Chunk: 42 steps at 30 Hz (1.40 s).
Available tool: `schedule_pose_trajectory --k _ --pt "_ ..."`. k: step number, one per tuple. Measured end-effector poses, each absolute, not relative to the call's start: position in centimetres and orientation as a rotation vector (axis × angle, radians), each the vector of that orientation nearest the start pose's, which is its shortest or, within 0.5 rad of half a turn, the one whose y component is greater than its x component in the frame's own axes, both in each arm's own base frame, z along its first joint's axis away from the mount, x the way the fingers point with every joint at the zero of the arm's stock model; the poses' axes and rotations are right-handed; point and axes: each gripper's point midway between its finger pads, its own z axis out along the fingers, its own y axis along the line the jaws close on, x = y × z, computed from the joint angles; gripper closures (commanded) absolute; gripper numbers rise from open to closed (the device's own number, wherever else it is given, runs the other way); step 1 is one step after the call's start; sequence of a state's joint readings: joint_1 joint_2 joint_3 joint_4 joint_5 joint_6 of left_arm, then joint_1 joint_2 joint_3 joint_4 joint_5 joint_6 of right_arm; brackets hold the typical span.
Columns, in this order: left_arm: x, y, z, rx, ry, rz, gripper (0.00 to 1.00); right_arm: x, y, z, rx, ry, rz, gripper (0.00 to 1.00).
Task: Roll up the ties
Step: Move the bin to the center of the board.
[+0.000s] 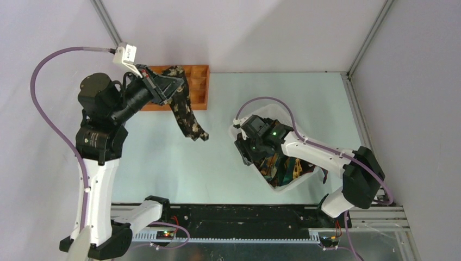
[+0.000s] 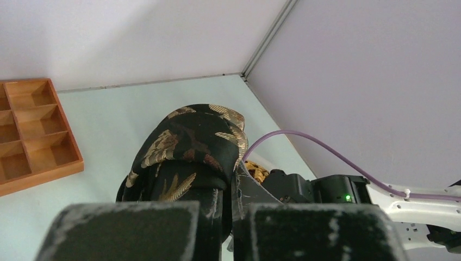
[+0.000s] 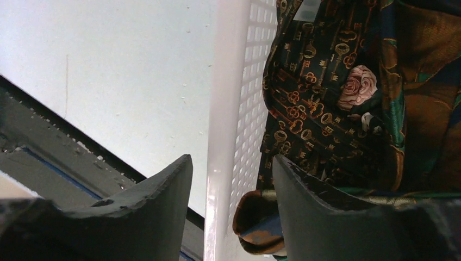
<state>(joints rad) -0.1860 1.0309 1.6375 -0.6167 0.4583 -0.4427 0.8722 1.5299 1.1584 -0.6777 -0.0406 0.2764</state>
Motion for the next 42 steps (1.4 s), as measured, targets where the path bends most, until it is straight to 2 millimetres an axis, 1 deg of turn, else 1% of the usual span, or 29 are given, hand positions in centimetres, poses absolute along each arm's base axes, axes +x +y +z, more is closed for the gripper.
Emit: schedule_pose_trajectory --k 3,4,5,6,7,9,10,11,13,16,18,20,22,25,27,29,32,37,39,42 --pt "25.2 -14.0 49.0 0.155 1.632 -0.837 1.00 21.2 27.8 9.8 -0.805 2.586 0.388 0.54" --pt "25.2 -13.9 49.1 0.153 1.629 -0.833 1.00 21.3 27.7 9.5 -0.804 2.591 0.373 0.59" --pt "25.2 -13.9 49.2 0.153 1.626 -0.829 1.00 21.3 27.8 9.4 -0.803 2.593 0.372 0.62" --pt "25.1 -13.8 49.2 0.155 1.624 -0.826 1.00 21.3 27.9 9.3 -0.807 2.588 0.367 0.67" --pt "25.1 -13.8 49.3 0.155 1.622 -0.825 1.00 21.4 28.1 9.2 -0.809 2.583 0.366 0.69" --pt "25.0 -13.8 49.8 0.157 1.615 -0.824 1.00 21.5 28.4 9.0 -0.822 2.573 0.362 0.75" --pt "25.0 -13.8 50.2 0.158 1.608 -0.823 1.00 21.5 28.5 8.8 -0.830 2.570 0.358 0.79" --pt "24.9 -13.7 50.8 0.160 1.598 -0.823 1.00 21.4 28.7 8.8 -0.837 2.568 0.358 0.83" --pt "24.7 -13.7 52.8 0.171 1.556 -0.820 1.00 21.4 29.0 8.9 -0.859 2.559 0.359 0.88" --pt "24.0 -13.6 55.7 0.190 1.475 -0.815 1.00 21.8 30.1 8.9 -0.901 2.548 0.359 0.90" --pt "23.2 -13.4 57.6 0.203 1.416 -0.810 1.00 22.1 31.7 9.0 -0.964 2.525 0.360 0.92" --pt "22.5 -13.2 59.0 0.210 1.374 -0.805 1.00 22.2 33.8 9.0 -1.036 2.490 0.371 0.95" --pt "21.9 -13.0 60.3 0.214 1.333 -0.797 1.00 21.8 36.1 9.1 -1.117 2.449 0.393 0.97" --pt "21.3 -12.8 62.2 0.217 1.272 -0.787 1.00 20.9 39.7 9.2 -1.236 2.382 0.447 0.99" --pt "20.8 -12.6 64.0 0.222 1.216 -0.786 1.00 20.1 42.5 9.3 -1.316 2.329 0.484 1.00" --pt "20.1 -12.5 65.5 0.230 1.158 -0.786 1.00 19.0 45.3 9.4 -1.394 2.270 0.524 1.00" --pt "19.3 -12.2 67.5 0.228 1.080 -0.780 1.00 17.2 48.8 9.5 -1.492 2.194 0.591 1.00" --pt "18.6 -11.5 69.8 0.206 0.981 -0.768 1.00 14.9 53.6 9.7 -1.624 2.073 0.693 1.00" --pt "18.2 -11.4 70.5 0.205 0.949 -0.773 1.00 14.4 55.2 9.7 -1.659 2.023 0.729 1.00" --pt "17.8 -11.3 71.0 0.202 0.918 -0.778 1.00 14.3 57.4 9.9 -1.687 1.950 0.783 1.00"
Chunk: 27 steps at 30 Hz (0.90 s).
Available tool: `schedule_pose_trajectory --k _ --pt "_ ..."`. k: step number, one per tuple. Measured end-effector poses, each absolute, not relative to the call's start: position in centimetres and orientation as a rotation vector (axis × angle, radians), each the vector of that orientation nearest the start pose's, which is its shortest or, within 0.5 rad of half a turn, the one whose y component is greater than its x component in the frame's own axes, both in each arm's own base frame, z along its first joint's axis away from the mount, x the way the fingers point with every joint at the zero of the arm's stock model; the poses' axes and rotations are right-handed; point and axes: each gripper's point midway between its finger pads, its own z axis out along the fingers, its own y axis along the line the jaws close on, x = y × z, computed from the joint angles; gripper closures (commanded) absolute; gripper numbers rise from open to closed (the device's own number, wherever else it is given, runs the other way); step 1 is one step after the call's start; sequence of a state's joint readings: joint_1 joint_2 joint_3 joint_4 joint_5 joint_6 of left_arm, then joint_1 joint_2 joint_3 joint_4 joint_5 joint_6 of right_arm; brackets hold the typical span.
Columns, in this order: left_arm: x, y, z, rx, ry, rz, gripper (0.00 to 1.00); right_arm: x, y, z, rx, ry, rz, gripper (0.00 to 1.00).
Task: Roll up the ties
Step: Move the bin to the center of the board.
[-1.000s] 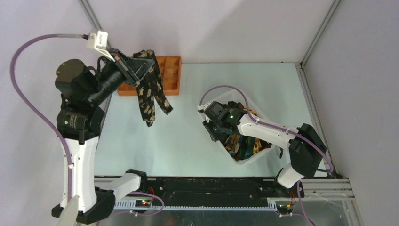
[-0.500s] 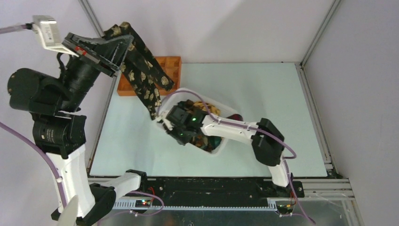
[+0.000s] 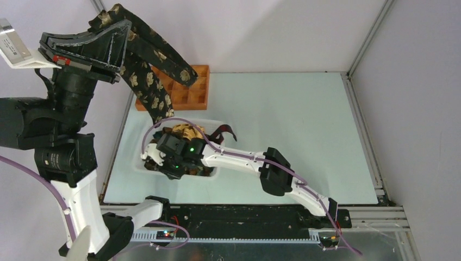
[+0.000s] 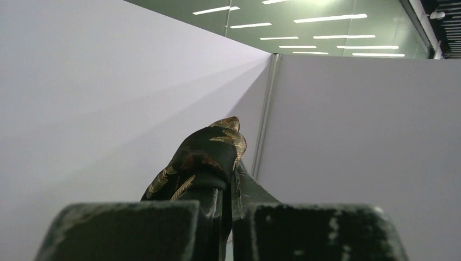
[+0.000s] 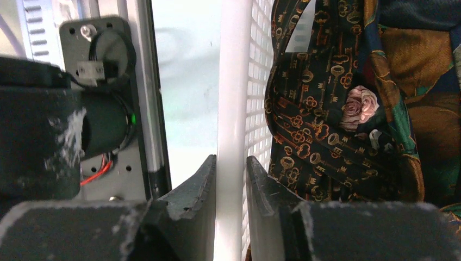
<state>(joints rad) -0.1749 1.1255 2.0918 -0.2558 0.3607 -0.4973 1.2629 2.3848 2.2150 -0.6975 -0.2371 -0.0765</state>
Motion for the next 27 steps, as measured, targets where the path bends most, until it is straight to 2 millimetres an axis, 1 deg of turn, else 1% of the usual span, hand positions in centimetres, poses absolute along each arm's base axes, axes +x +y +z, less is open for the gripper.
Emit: schedule_pose_trajectory --k 4,9,10,11,12,14,15,17,19,20,22,23,24,27 --pt "17.6 -11.3 70.8 0.201 0.914 -0.777 1.00 14.5 60.1 10.0 -1.683 1.855 0.856 1.00" --pt "17.4 -11.0 70.6 0.191 0.914 -0.772 1.00 14.6 62.6 10.3 -1.668 1.749 0.956 1.00" --pt "17.4 -11.0 70.5 0.189 0.914 -0.771 1.00 14.5 63.1 10.4 -1.668 1.728 0.973 0.92" --pt "17.2 -11.0 70.5 0.190 0.914 -0.769 1.00 14.5 63.6 10.5 -1.670 1.699 0.993 0.80" --pt "17.2 -10.9 70.4 0.189 0.915 -0.767 1.00 14.3 64.1 10.6 -1.676 1.671 1.007 0.59" --pt "17.0 -10.9 70.3 0.189 0.917 -0.763 1.00 14.0 64.7 10.8 -1.691 1.623 1.015 0.46" --pt "16.9 -10.9 70.2 0.189 0.919 -0.763 1.00 13.6 64.9 11.0 -1.699 1.603 1.027 0.43" --pt "16.8 -10.8 70.0 0.188 0.921 -0.762 1.00 13.0 65.7 12.0 -1.691 1.532 1.051 0.39" --pt "16.7 -10.8 70.0 0.189 0.921 -0.763 1.00 12.4 65.8 12.7 -1.684 1.506 1.066 0.33" --pt "16.7 -10.8 70.0 0.189 0.920 -0.763 1.00 12.1 65.5 13.2 -1.677 1.500 1.077 0.31" --pt "16.7 -10.8 70.0 0.189 0.920 -0.763 1.00 12.1 65.0 14.3 -1.651 1.507 1.093 0.28" --pt "16.6 -10.8 70.1 0.189 0.920 -0.764 1.00 12.3 64.6 15.0 -1.632 1.516 1.099 0.28" --pt "16.6 -10.8 70.1 0.189 0.920 -0.764 1.00 12.9 64.2 16.1 -1.598 1.522 1.106 0.28" --pt "16.4 -10.8 70.2 0.190 0.917 -0.765 1.00 15.5 62.6 19.5 -1.480 1.541 1.114 0.28"
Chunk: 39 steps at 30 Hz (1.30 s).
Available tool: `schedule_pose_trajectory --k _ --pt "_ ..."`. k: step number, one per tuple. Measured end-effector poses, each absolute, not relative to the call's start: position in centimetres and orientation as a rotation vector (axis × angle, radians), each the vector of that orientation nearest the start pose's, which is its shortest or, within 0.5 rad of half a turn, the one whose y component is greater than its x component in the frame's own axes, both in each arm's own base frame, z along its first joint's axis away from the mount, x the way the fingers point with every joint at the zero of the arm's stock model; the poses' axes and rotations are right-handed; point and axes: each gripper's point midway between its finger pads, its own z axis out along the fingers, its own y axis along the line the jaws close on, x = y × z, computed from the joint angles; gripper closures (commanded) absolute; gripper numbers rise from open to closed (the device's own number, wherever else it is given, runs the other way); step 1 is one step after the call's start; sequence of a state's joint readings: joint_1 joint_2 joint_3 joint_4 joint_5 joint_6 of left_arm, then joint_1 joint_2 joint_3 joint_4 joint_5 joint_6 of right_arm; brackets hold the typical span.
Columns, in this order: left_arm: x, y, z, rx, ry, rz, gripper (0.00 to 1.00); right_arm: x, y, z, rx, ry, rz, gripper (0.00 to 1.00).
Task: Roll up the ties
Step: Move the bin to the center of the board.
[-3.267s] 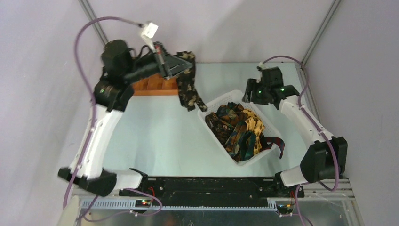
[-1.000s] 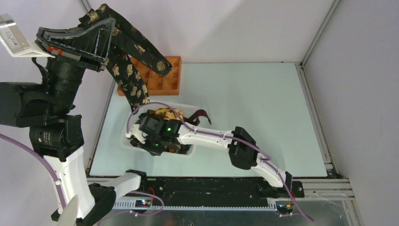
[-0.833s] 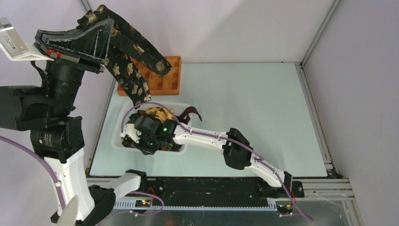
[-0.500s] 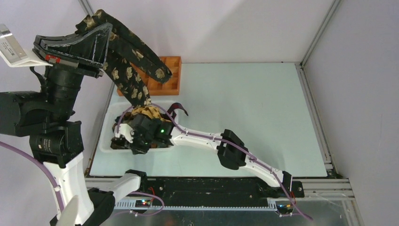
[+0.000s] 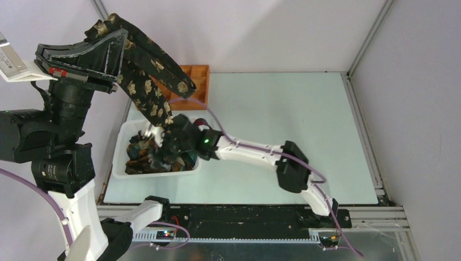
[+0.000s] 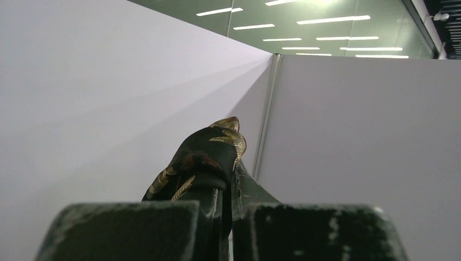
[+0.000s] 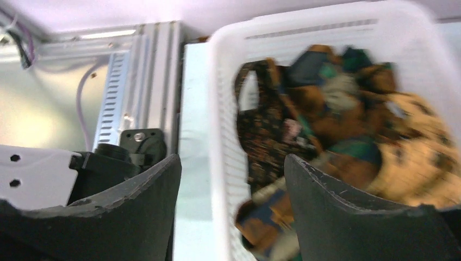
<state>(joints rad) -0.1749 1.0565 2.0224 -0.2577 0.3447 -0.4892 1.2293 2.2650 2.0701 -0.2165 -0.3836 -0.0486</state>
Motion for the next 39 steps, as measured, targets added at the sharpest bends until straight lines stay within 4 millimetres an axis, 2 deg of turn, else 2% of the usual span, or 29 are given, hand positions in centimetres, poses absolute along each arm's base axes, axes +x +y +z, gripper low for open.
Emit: schedule_pose_trajectory --k 4,7,9,12,17,22,27,32,35,39 --pt "15.9 -10.8 70.8 0.194 0.900 -0.770 1.00 20.4 58.5 23.5 -1.249 1.589 1.099 0.30" --pt "15.6 -10.8 71.0 0.198 0.889 -0.772 1.00 23.9 54.8 24.4 -1.068 1.654 1.064 0.31" --pt "15.6 -10.8 71.0 0.200 0.890 -0.775 1.00 25.9 52.5 23.7 -0.960 1.715 1.020 0.32" --pt "15.5 -10.9 71.0 0.201 0.891 -0.782 1.00 28.1 50.4 21.5 -0.847 1.812 0.941 0.36" --pt "15.6 -11.1 70.9 0.213 0.889 -0.790 1.00 31.3 48.0 18.6 -0.691 1.955 0.847 0.61" --pt "16.1 -11.2 70.5 0.212 0.898 -0.791 1.00 33.7 46.0 15.3 -0.557 2.090 0.786 0.75" --pt "16.4 -11.3 70.3 0.212 0.904 -0.791 1.00 33.9 44.9 11.7 -0.474 2.220 0.725 0.87" --pt "16.5 -11.3 70.1 0.213 0.908 -0.793 1.00 32.9 44.5 9.8 -0.452 2.291 0.673 0.93" --pt "16.6 -11.4 70.1 0.213 0.909 -0.793 1.00 32.0 45.2 9.4 -0.479 2.303 0.674 0.94" --pt "16.6 -11.4 70.1 0.213 0.907 -0.793 1.00 30.0 47.4 8.8 -0.569 2.307 0.694 0.97"
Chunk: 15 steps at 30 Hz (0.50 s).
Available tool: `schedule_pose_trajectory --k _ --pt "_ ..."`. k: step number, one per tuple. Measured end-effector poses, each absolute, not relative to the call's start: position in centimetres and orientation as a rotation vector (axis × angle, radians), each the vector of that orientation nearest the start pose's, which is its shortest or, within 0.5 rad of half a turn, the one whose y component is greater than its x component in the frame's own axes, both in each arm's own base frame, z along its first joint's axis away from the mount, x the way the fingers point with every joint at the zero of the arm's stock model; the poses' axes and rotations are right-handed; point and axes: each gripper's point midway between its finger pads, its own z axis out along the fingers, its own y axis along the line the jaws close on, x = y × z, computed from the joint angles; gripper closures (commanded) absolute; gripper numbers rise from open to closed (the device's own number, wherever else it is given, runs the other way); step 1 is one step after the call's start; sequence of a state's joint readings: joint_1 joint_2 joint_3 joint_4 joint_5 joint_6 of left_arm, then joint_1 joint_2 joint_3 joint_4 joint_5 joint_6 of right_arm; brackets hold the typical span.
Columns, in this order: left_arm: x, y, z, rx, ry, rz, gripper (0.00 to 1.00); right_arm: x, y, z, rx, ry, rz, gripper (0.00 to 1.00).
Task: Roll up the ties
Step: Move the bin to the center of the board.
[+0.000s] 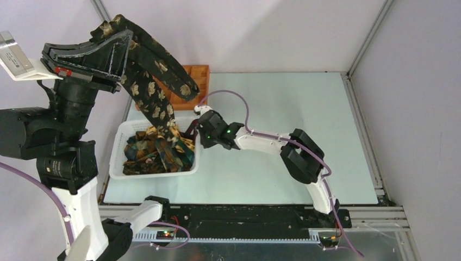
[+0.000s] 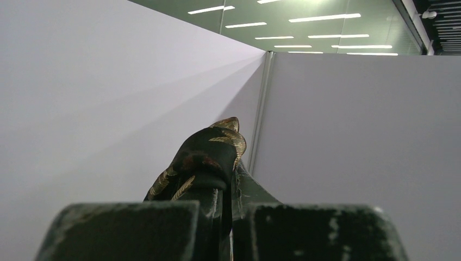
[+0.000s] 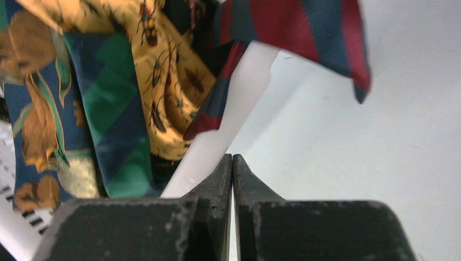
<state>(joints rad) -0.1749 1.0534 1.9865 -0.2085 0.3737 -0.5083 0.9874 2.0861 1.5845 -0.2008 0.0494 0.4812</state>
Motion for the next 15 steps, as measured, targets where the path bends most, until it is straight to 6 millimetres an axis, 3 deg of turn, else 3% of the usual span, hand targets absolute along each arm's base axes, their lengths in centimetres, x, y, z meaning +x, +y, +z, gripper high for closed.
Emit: schedule_pose_trajectory --k 6,10,13,15 --pt "16.8 -11.4 69.9 0.212 0.912 -0.793 1.00 25.5 51.8 8.5 -0.777 2.290 0.784 0.98" --pt "16.9 -11.4 69.8 0.211 0.916 -0.793 1.00 22.1 53.6 9.0 -0.894 2.250 0.837 0.95" --pt "17.2 -11.5 69.6 0.210 0.922 -0.794 1.00 21.2 53.0 8.8 -0.898 2.242 0.854 0.92" --pt "17.5 -11.5 69.3 0.208 0.931 -0.794 1.00 21.8 50.0 8.3 -0.834 2.285 0.833 0.90"
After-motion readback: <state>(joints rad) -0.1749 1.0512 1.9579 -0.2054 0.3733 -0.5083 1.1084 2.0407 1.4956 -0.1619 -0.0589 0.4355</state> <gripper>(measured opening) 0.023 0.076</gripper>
